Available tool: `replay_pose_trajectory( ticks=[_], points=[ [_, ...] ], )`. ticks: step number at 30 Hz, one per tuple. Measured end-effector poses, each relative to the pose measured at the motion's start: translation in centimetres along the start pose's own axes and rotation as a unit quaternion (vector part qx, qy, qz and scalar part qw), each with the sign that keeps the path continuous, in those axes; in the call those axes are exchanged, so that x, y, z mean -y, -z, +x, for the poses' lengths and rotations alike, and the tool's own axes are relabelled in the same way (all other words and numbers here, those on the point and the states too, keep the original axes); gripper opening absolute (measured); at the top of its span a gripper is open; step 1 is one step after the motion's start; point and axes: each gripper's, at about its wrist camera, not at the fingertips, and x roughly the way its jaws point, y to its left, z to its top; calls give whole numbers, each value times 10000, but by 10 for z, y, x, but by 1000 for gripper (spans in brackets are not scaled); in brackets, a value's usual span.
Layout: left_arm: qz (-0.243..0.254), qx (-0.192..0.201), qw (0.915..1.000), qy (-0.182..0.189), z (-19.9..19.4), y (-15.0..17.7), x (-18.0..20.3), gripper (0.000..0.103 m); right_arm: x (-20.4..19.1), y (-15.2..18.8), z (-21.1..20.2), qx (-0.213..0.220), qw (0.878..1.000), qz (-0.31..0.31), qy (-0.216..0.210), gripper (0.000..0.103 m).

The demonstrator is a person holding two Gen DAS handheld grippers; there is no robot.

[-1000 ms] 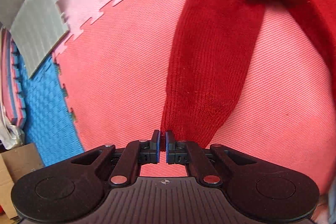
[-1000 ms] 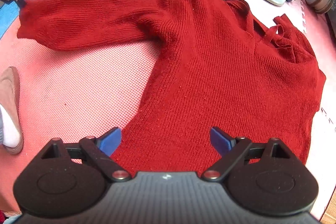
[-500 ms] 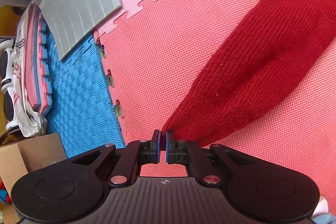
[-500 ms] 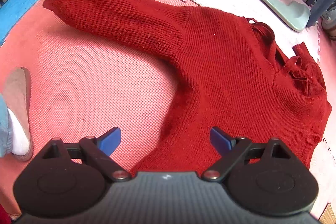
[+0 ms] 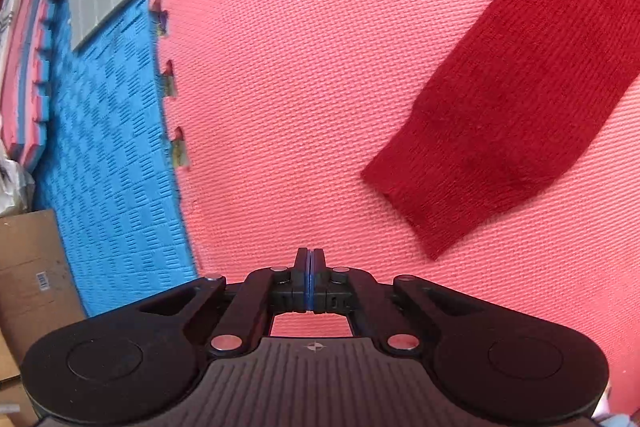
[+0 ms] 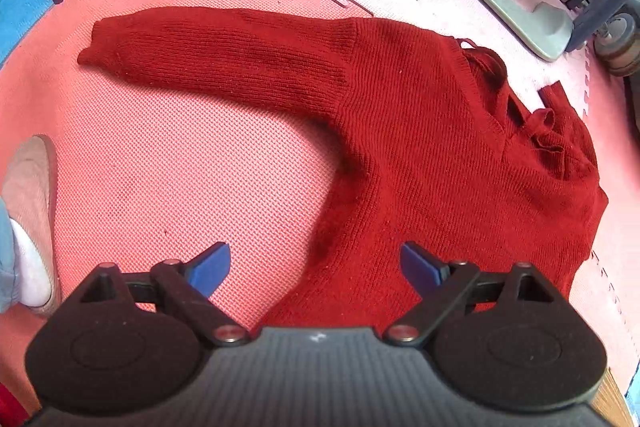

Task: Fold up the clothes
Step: 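Pull the sleeve cuff outward with the left gripper, straightening the sleeve, then open the left gripper, releasing the cuff, and lift it away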

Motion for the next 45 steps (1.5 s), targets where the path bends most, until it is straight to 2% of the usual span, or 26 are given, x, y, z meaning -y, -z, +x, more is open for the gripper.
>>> replay_pose_trajectory(
  ticks=[3,4,5,10,15,18,22,23,26,29,32,41,43,45],
  points=[
    [168,283,9993,153,-7,-5,8,4,-3,10,-13,-111,9996,212,162,92],
    [180,398,9989,193,-11,-7,8,9,-5,13,-18,-112,9992,303,223,92],
    [185,514,9982,234,-15,-8,8,11,-7,16,-22,-107,9987,404,288,92],
    [149,693,9966,417,-24,-17,4,11,-20,16,-29,59,9959,823,361,92],
    [516,829,9939,509,-33,-26,29,15,-17,1,-11,375,9938,1042,-87,92],
    [740,894,9908,690,-37,-28,51,21,-6,-5,14,170,9906,1356,-17,92],
    [966,1035,9858,901,-37,-17,75,38,0,-14,36,106,9874,1574,-88,92],
    [1078,1075,9846,856,-37,-14,83,44,0,-17,39,103,9872,1589,-125,92],
    [1412,1304,9785,744,-39,-8,105,49,-4,-20,39,139,9906,1347,-187,92],
    [1256,1617,9730,1068,-40,-13,114,50,-6,-16,38,104,9939,1093,-72,92],
    [872,1697,9720,1371,-32,-24,120,50,-5,-5,32,121,9951,978,-48,92],
    [710,1779,9767,963,14,-42,137,52,0,22,38,-17,9931,1170,24,92],
    [751,1869,9753,909,13,-39,137,54,0,24,36,5,9933,1155,-1,92],
    [817,1793,9773,774,13,-36,138,55,1,25,34,15,9936,1129,8,92]
  ],
)
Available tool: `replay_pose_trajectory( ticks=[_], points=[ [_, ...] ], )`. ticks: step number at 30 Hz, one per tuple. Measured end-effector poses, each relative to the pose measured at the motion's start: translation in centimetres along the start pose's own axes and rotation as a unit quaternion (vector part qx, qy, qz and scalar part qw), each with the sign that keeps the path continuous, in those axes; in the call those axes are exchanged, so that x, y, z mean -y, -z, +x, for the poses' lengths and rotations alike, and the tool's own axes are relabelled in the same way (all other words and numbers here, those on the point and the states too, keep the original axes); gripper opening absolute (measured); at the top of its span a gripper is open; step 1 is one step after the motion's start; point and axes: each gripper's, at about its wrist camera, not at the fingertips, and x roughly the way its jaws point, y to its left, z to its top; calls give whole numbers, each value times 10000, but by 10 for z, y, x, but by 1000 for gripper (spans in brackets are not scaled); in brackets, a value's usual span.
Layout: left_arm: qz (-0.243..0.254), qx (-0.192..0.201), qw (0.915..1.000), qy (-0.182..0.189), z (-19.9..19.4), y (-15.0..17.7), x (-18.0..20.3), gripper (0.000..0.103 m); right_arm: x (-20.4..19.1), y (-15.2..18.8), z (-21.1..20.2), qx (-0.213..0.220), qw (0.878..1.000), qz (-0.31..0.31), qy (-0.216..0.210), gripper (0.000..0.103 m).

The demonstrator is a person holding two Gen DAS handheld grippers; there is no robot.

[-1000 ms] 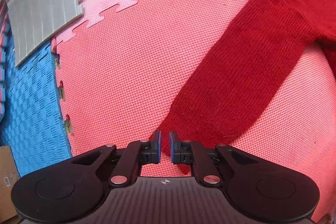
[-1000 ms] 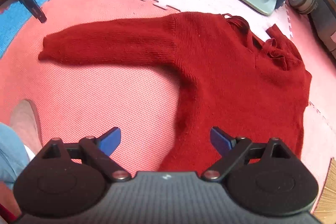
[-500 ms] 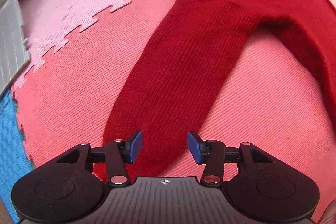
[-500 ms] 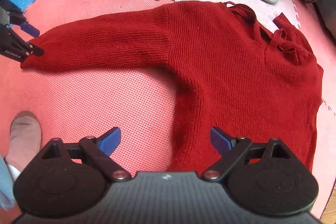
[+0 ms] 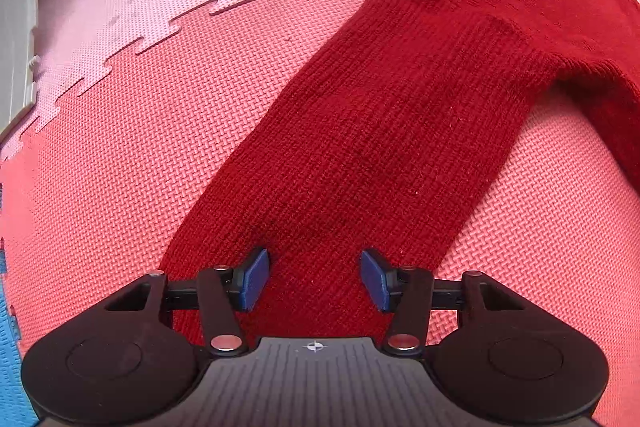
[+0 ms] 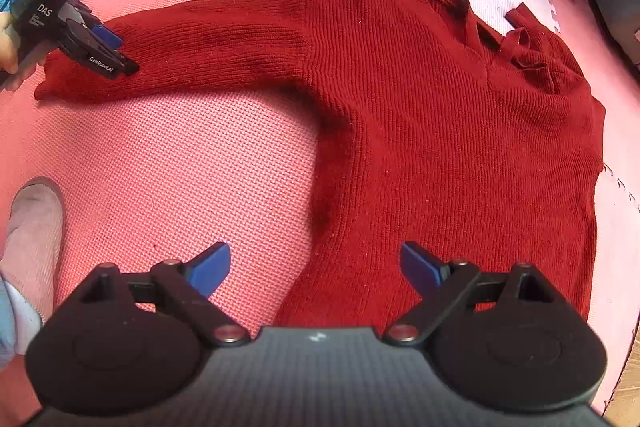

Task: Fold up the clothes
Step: 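Open the left gripper, releasing the cuff, and lift it away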

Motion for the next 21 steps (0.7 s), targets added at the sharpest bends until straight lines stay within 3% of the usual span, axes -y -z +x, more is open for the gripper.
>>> replay_pose_trajectory(
  ticks=[8,13,21],
  points=[
    [-332,-191,9993,-21,-6,31,-32,68,10,-2,5,60,9999,85,72,92],
    [-315,-268,9991,-92,-11,44,-40,70,1,-2,5,34,10000,11,-87,92],
    [-389,-392,9983,-209,-13,61,-58,72,15,-5,-3,70,9999,69,65,92]
  ],
)
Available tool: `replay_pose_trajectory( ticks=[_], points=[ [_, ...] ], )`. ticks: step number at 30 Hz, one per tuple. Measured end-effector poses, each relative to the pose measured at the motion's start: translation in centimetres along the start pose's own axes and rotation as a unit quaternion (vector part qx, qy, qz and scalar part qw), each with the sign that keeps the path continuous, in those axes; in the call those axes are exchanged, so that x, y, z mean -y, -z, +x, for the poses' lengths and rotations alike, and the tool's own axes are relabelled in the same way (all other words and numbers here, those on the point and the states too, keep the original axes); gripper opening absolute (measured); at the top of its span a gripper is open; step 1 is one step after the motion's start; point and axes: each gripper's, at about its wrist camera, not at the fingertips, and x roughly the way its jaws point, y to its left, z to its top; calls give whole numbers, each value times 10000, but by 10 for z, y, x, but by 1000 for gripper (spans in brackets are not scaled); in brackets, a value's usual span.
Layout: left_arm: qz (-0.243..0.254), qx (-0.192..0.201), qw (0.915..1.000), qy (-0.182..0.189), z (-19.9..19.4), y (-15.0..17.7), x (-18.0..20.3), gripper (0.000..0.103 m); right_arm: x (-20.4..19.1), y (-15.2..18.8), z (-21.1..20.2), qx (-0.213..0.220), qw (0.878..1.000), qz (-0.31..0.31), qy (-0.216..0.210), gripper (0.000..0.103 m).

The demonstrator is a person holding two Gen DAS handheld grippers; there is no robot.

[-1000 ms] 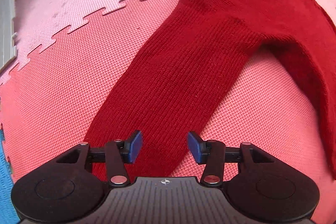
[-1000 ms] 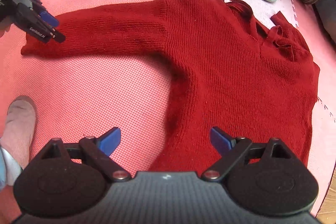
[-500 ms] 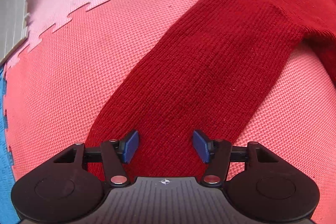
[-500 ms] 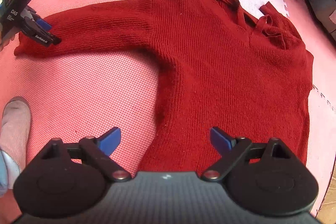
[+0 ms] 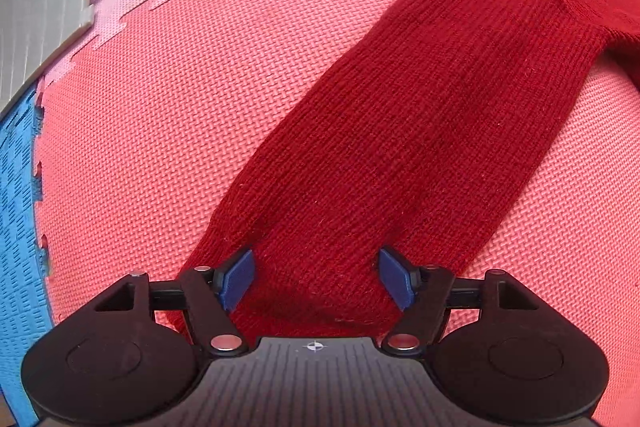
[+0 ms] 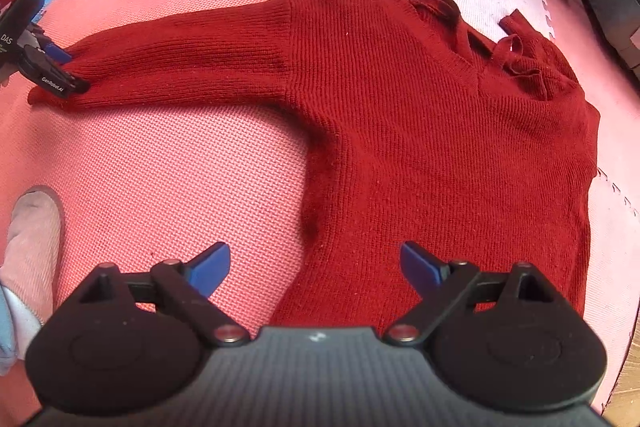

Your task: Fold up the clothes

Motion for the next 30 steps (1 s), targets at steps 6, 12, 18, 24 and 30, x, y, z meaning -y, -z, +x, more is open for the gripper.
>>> replay_pose_trajectory(
  ticks=[6,12,18,24,30],
  points=[
    [-118,-16,9998,-168,2,5,-6,77,20,0,6,49,9999,149,71,92],
    [157,-20,9988,-468,-1,0,8,77,36,-5,27,209,9995,217,-79,90],
    [369,81,9986,-381,-21,-13,24,75,37,13,49,-235,9977,508,-379,89],
    [578,516,9966,266,-55,-26,59,75,18,39,64,-633,9950,433,-640,89],
    [1168,768,9864,869,-88,-33,109,75,13,74,65,-1037,9917,361,-662,89]
  ],
)
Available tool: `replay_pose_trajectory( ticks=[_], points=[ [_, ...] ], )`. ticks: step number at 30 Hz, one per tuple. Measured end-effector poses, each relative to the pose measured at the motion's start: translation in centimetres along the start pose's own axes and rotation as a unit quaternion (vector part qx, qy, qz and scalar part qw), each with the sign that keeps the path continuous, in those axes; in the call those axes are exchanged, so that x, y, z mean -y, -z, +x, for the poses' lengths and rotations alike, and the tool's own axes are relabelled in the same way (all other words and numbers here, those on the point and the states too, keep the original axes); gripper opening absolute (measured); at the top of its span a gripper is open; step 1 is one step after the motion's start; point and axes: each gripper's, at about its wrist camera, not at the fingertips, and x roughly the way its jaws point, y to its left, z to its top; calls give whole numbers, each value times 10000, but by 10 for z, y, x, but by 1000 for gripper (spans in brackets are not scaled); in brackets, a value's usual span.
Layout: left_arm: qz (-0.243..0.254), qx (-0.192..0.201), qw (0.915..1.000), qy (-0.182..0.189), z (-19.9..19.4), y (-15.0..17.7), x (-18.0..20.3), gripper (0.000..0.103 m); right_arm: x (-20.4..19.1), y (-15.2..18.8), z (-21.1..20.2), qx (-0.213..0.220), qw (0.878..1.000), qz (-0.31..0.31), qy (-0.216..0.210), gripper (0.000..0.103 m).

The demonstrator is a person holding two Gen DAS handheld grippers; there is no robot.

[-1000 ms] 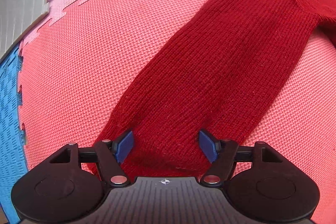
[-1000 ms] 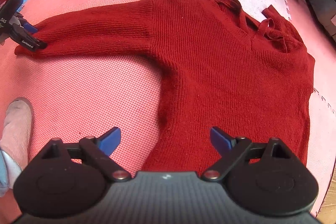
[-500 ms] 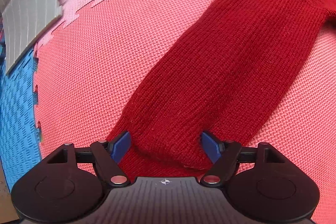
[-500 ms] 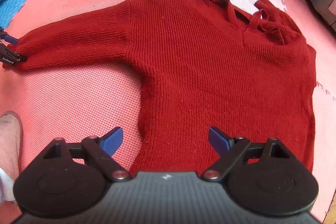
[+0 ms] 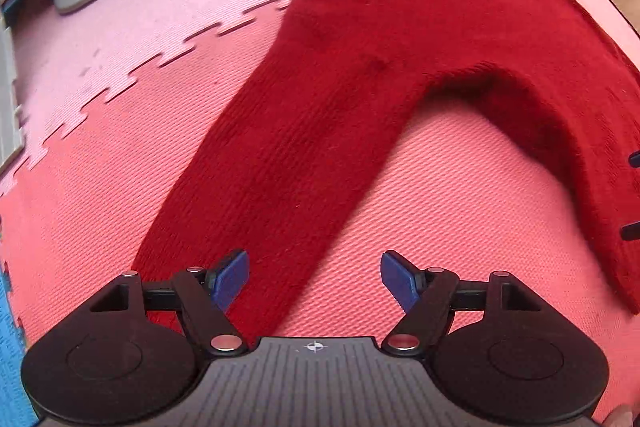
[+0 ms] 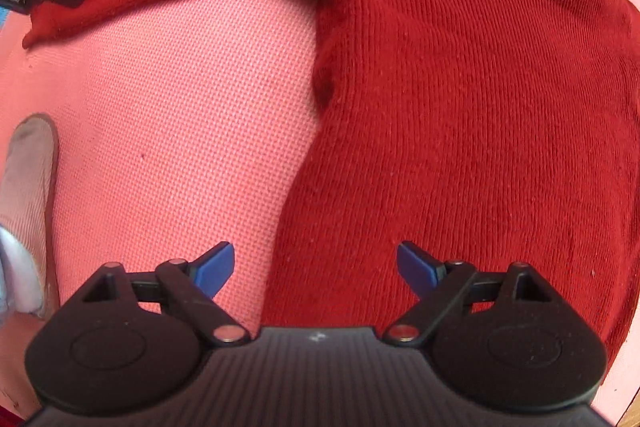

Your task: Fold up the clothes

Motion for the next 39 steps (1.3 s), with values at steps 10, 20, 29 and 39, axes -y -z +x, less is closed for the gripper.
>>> replay_pose_trajectory(
  ticks=[10,20,29,39],
  points=[
    [978,113,9942,422,-35,-28,66,75,10,28,-10,-2,9994,353,65,89],
    [1651,29,9835,742,-50,-31,111,75,23,52,-15,-5,9961,881,14,90],
    [1845,-135,9796,780,-38,-41,124,76,43,94,11,-469,9851,1657,21,90],
    [1947,-254,9773,801,-29,-47,132,76,18,126,26,-316,9934,1021,-413,89]
  ],
)
